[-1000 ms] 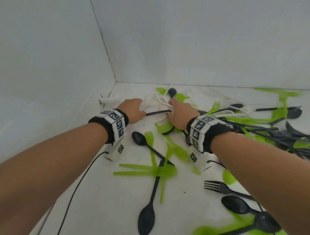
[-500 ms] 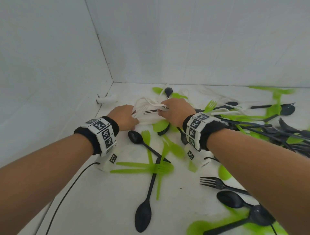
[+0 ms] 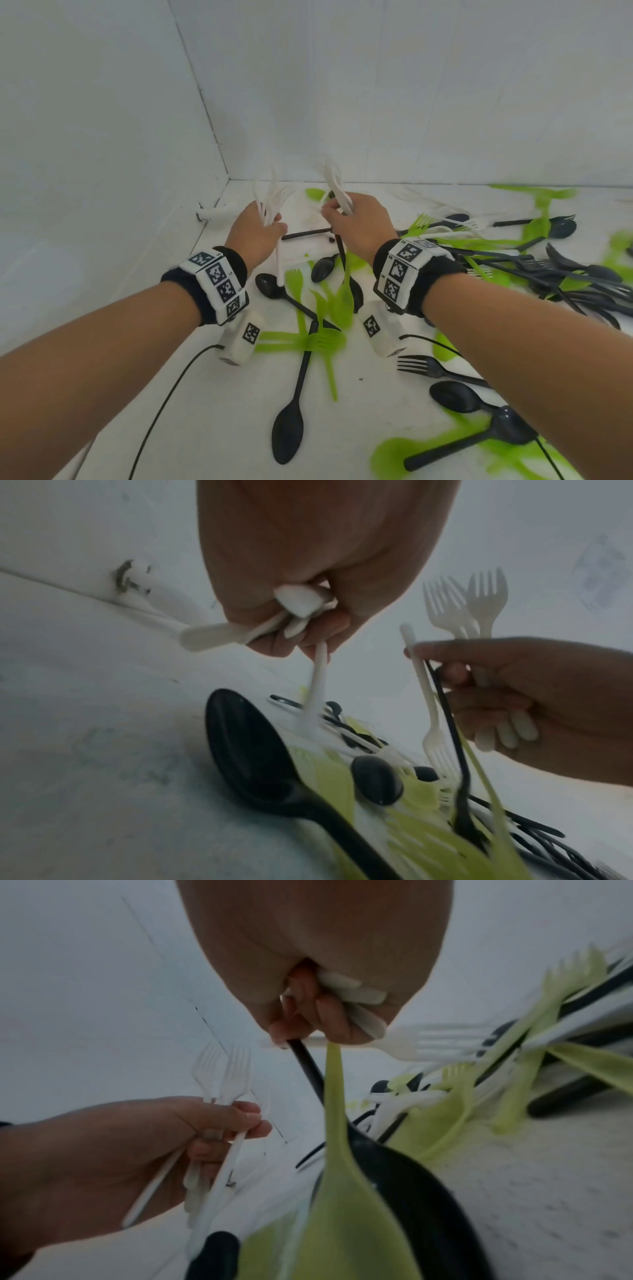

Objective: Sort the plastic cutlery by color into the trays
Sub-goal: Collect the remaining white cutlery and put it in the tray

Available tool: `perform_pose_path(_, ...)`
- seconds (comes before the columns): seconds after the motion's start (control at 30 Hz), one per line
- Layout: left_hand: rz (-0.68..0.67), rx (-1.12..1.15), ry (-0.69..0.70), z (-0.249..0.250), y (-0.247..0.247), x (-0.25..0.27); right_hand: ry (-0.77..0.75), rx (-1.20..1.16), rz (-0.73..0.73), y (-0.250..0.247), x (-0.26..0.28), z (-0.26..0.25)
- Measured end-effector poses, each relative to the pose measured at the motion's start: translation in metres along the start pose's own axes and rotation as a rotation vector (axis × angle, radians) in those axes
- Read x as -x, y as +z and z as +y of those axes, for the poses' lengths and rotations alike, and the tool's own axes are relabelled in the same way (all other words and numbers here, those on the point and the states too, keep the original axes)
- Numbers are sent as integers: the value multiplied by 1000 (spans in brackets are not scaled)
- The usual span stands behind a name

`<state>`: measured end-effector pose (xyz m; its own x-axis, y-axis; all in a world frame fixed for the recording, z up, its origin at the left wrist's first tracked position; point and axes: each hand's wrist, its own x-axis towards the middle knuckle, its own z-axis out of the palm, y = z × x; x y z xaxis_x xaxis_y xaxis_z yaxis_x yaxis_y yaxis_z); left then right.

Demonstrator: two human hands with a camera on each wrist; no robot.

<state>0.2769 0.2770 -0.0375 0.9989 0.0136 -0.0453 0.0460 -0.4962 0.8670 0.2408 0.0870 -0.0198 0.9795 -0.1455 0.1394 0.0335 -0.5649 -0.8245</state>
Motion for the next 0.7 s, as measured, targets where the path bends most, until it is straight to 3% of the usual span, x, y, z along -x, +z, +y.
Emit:
perform_pose_path(0.37, -149, -416, 217, 24, 4, 27, -37, -345, 347, -27, 24, -22)
perform_pose_path(0.47, -201, -523, 252, 22, 10, 29, 6, -415, 319, -35, 31, -26)
perform_pose_path(0.6, -298, -653, 293, 20, 21, 22, 169, -597, 124, -42, 39, -23)
perform_pose_path(0.7, -370, -693, 306, 17, 34, 17, 209, -426, 125, -42, 47, -10)
